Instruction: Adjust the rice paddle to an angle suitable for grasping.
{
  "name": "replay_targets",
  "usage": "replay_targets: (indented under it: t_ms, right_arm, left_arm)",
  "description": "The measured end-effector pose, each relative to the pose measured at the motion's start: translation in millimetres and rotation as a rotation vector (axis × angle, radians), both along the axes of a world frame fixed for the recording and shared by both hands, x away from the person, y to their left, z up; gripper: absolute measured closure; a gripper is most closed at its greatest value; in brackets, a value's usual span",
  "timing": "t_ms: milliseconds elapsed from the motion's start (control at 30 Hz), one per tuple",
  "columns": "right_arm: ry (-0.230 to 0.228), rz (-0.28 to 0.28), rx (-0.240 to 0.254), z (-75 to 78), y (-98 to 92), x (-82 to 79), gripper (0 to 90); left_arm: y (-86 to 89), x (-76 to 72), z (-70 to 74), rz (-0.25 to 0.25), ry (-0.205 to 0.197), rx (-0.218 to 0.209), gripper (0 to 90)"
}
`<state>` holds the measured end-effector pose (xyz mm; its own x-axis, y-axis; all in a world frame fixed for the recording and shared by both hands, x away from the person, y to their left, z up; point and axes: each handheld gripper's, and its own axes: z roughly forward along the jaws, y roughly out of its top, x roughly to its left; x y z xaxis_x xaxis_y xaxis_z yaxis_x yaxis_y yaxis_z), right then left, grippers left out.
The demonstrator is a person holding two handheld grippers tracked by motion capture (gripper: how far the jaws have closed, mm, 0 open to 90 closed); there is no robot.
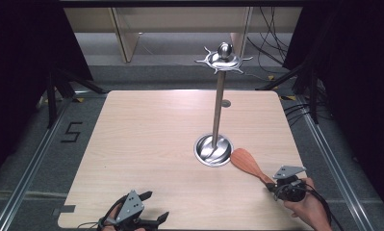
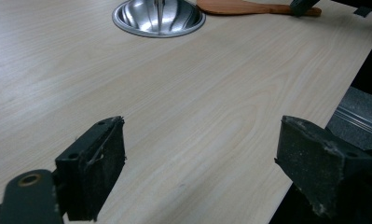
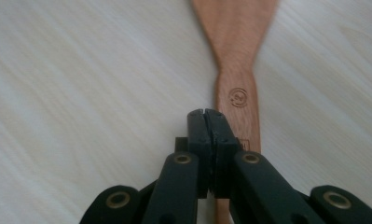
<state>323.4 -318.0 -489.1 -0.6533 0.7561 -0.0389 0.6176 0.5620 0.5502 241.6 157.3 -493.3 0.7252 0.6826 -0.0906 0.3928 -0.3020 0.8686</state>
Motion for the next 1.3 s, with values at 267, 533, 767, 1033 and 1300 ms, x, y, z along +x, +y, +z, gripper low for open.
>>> replay_targets:
  t_ms: [267, 533, 767, 1033, 1300]
  right_arm:
    - [0.012, -0.085, 0.014, -0.6, -16.7, 10.3, 89.9]
    - [-0.040, -0.115, -0.026, 1.5, -30.3, 26.0, 89.9]
    - [-0.049, -0.157, -0.042, -1.0, -35.5, 43.2, 89.9]
    - [-0.067, -0.157, -0.072, 0.8, -29.0, 67.4, 89.8]
    - [-0.058, -0.155, -0.078, 1.6, -15.9, 90.2, 89.7]
  left_arm:
    - [-0.9, -0.1, -0.6, -0.002, 0.001, -0.008, 14.7]
    - [-0.6, 0.0, -0.3, -0.003, 0.006, -0.001, 14.7]
    - [-0.4, 0.2, -0.5, -0.004, 0.003, 0.002, 14.7]
    - [-1.0, 0.0, -0.7, 0.003, 0.005, -0.012, 14.7]
    - [-0.9, -0.3, -0.7, 0.000, 0.005, -0.009, 14.7]
